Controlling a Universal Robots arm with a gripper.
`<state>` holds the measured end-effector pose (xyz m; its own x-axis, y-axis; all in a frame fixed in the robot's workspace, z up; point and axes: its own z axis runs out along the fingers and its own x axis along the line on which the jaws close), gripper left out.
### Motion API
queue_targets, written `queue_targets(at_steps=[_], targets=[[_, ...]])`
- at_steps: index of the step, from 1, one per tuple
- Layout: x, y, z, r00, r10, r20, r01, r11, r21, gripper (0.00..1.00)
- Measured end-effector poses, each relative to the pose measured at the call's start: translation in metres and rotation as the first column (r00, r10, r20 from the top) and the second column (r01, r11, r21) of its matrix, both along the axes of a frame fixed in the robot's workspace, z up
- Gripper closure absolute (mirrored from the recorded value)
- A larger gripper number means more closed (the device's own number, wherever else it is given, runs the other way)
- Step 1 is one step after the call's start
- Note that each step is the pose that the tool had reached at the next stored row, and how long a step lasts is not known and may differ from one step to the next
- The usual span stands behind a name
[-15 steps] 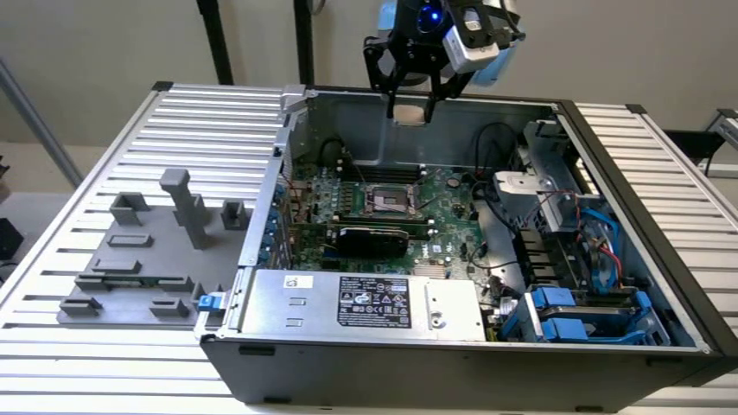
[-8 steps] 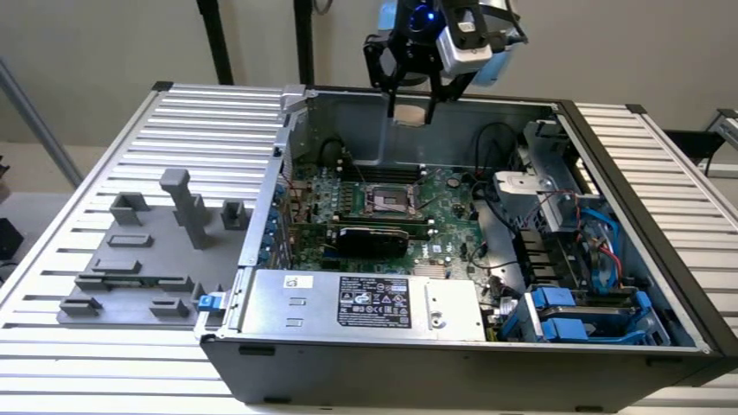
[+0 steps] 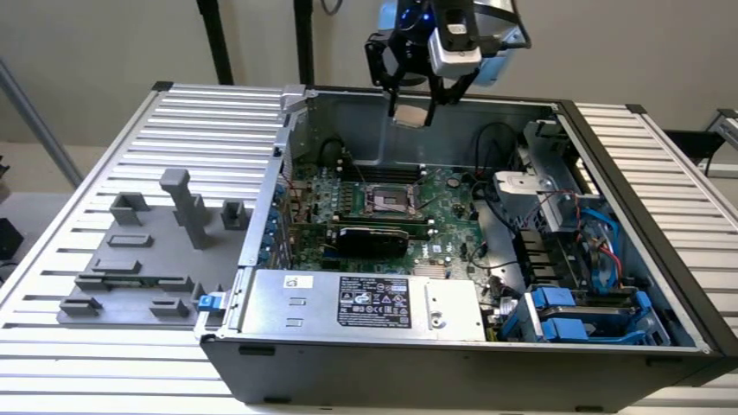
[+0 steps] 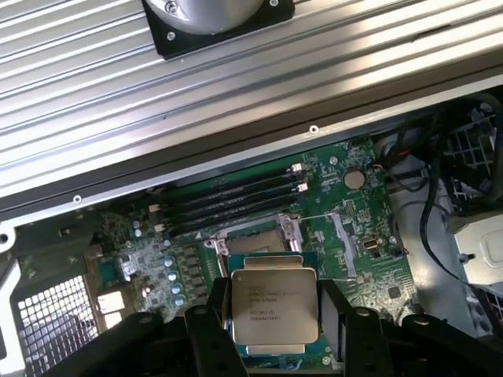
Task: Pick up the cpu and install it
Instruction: 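Place the cpu into insertion slot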
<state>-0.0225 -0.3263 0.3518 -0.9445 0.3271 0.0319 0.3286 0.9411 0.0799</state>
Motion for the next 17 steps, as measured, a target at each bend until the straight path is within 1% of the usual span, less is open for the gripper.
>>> queue_targets(at_steps=[3, 5, 7, 9, 11, 13, 15, 17], targets=[[0.0, 0.0, -0.0013, 0.9985, -0.054, 0.0001, 0.054, 0.9985, 0.0001, 0.45], [0.0, 0.0, -0.0024, 0.9959, -0.09, 0.0001, 0.09, 0.9959, 0.0001, 0.45], [0.0, 0.0, -0.0036, 0.992, -0.126, 0.0001, 0.126, 0.992, 0.0001, 0.45], [0.0, 0.0, -0.0048, 0.9867, -0.163, 0.0001, 0.163, 0.9867, 0.0, 0.45], [0.0, 0.0, -0.0064, 0.9802, -0.198, 0.0001, 0.198, 0.9802, 0.0001, 0.45], [0.0, 0.0, -0.008, 0.9724, -0.233, 0.0001, 0.233, 0.9724, 0.0001, 0.45], [0.0, 0.0, -0.0098, 0.9633, -0.269, 0.0, 0.269, 0.9633, 0.0, 0.45], [0.0, 0.0, -0.0117, 0.9527, -0.304, 0.0, 0.304, 0.9527, 0.0001, 0.45]])
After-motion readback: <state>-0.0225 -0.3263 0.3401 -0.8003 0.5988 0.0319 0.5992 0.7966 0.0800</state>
